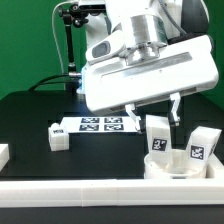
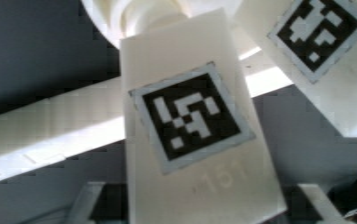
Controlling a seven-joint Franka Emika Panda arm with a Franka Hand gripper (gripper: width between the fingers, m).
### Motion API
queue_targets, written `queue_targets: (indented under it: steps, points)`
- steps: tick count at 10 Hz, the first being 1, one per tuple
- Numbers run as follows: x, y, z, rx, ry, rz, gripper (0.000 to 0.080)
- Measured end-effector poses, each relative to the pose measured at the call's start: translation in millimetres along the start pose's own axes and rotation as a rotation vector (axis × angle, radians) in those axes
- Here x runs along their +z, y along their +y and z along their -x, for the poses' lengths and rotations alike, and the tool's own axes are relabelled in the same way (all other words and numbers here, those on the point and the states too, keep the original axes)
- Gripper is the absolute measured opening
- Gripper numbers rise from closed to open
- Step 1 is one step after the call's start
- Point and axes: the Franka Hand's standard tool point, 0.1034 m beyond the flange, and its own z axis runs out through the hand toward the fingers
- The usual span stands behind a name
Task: Assemble stool
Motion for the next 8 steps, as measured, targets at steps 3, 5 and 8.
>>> queue_targets:
  steps: [3, 5, 8]
  points:
    - [-0.4, 0.2, 1.8, -0.013, 0.020, -0.002, 0.0330]
    - [-0.1, 0.3, 1.9, -0.016, 0.024, -0.003, 0.0330]
    - [1.0, -1.2, 3.6, -0.017, -0.026, -0.004, 0.0387]
